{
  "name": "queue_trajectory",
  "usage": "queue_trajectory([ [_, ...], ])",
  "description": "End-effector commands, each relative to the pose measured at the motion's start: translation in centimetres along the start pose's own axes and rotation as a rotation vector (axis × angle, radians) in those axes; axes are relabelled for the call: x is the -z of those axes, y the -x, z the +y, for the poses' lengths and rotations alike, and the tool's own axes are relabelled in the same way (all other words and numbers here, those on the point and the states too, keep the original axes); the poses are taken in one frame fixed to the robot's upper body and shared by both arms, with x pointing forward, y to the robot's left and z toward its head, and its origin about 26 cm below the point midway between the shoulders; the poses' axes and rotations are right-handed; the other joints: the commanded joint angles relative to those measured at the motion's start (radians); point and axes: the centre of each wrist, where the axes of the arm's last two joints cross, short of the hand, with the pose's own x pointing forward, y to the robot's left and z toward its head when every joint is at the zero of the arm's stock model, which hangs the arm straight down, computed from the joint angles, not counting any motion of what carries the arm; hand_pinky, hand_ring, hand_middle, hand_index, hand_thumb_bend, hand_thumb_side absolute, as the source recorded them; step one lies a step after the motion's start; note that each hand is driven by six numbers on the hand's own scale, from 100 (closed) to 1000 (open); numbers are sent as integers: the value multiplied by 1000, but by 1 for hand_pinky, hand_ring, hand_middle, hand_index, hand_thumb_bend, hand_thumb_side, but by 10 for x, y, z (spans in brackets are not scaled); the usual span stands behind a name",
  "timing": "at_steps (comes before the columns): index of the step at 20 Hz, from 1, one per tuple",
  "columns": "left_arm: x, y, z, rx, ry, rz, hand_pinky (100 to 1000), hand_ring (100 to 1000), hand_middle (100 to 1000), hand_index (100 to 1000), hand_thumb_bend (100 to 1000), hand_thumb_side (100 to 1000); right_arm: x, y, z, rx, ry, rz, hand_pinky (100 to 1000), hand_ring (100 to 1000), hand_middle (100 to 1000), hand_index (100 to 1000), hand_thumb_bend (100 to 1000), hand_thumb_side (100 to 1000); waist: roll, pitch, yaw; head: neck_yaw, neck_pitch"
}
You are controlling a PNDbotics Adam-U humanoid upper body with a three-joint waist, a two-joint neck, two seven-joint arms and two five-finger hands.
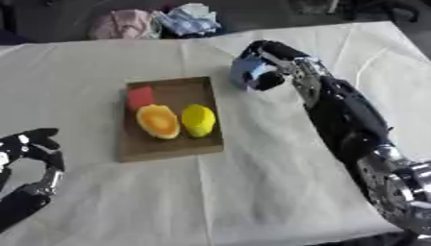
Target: Pick up objects on the table and place them in the box.
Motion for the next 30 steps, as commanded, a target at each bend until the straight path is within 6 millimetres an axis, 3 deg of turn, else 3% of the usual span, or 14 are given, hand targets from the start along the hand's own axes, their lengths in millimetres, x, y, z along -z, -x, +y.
queue_trajectory([
  [1,3,-6,5,8,-9,-26,671,563,608,839,100,558,2,-2,-22,-26,91,-32,645,428,550,787,100,202,15,-4,0,-1,4],
  [6,2,-5,5,10,-9,-26,671,563,608,839,100,557,4,-6,-33,-21,146,-85,640,413,528,774,100,199,14,-6,-1,-2,4],
  [7,2,-5,5,10,-9,-26,671,563,608,839,100,558,4,-7,-36,-21,154,-99,638,411,525,773,100,233,13,-6,-2,-2,4],
  [8,2,-5,5,10,-9,-26,671,563,608,839,100,556,5,-8,-38,-20,160,-113,638,411,525,773,100,199,13,-7,-2,-2,4],
  [14,2,-5,6,12,-9,-26,672,563,608,839,100,558,8,-19,-52,-22,179,-229,635,404,517,766,100,198,11,-8,-5,-3,4],
  [23,3,-5,5,12,-7,-27,672,563,608,839,100,558,23,-62,-62,-73,65,-561,641,410,521,773,100,199,11,-8,-6,-9,4],
  [30,3,-6,5,11,-5,-28,672,563,608,839,100,558,33,-96,-54,-127,-110,-801,659,444,544,788,100,204,8,-9,-1,-13,4],
])
